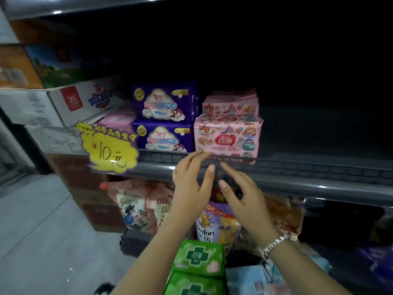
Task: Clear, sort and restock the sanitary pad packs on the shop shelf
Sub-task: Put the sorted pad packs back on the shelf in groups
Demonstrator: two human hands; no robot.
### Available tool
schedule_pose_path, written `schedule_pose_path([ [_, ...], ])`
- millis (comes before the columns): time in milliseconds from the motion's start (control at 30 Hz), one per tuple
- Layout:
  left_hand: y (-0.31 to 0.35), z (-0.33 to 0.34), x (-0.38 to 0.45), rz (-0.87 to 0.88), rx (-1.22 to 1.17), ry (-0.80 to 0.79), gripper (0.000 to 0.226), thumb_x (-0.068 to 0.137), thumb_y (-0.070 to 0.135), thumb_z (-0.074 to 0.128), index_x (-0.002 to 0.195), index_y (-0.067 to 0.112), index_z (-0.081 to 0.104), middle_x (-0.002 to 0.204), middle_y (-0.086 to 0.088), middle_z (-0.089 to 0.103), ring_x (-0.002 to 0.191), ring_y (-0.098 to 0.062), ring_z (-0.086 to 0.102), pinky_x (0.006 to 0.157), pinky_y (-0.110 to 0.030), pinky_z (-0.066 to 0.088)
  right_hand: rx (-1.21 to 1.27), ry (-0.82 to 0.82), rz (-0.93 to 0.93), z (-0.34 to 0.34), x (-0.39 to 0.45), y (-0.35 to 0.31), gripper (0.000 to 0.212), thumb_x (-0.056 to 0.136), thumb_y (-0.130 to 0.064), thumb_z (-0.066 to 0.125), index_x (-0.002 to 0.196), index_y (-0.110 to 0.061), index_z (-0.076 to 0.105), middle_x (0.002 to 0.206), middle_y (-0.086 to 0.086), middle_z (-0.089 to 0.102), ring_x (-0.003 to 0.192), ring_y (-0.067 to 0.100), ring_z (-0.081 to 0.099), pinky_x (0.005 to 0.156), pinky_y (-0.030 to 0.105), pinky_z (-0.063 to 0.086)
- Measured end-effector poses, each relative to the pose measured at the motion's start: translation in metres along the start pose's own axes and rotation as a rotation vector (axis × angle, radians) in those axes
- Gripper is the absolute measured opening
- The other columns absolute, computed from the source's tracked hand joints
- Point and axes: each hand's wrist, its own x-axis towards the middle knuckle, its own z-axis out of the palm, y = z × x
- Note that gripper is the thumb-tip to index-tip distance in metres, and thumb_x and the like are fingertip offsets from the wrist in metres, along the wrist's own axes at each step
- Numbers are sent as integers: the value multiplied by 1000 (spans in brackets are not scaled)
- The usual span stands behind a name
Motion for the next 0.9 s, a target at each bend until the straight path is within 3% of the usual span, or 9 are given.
schedule_pose_path([
  [133,-46,-28,-62,-223,-54,100,39,91,48,39,116,26,61,117,5,60,113,-8,51,99,-38,43,92,-189,49,46,-32,-1,33,91,-45,58,122,-45,48,120,-31,49,111,-26,42,94,0,31],
  [267,-86,-51,-130,-545,-112,75,20,100,35,44,114,30,57,114,7,58,109,-9,54,88,-21,40,-7,-464,101,88,-65,6,40,92,-45,54,132,-42,47,130,-25,48,123,-10,40,109,17,31],
  [367,-114,-59,-178,-747,-135,83,23,101,28,44,116,21,59,114,2,59,106,-11,55,85,-22,41,-130,-678,116,113,-88,13,45,95,-44,52,139,-40,44,140,-14,47,130,2,40,110,26,33],
  [567,-148,-71,-251,-1070,-192,224,15,99,9,47,89,17,55,89,0,58,86,-13,55,75,-21,36,-375,-1013,93,174,-110,23,46,97,-46,49,142,-36,45,145,-5,44,134,14,36,104,22,23],
  [667,-161,-74,-270,-1204,-233,211,21,100,9,47,81,17,51,76,3,52,74,-8,48,63,-20,34,-525,-1209,46,205,-106,27,46,98,-45,48,141,-32,47,146,-3,48,130,16,44,103,24,27],
  [733,-173,-72,-284,-1288,-258,213,21,99,10,47,80,15,53,73,8,50,80,-11,48,59,-22,31,-651,-1340,15,224,-103,29,46,97,-48,48,140,-33,49,145,-4,50,127,17,49,101,26,33],
  [833,-190,-61,-313,-1471,-318,260,15,98,19,52,97,8,63,90,-5,62,91,-17,53,71,-23,36,-740,-1540,44,256,-98,34,52,95,-48,50,144,-29,45,143,-2,51,126,18,51,97,25,38],
  [900,-200,-51,-335,-1581,-342,276,32,89,39,58,105,12,64,106,-11,67,96,-23,59,85,-30,45,-723,-1640,102,278,-98,43,56,95,-45,54,145,-25,42,141,3,53,125,20,52,98,24,39],
])
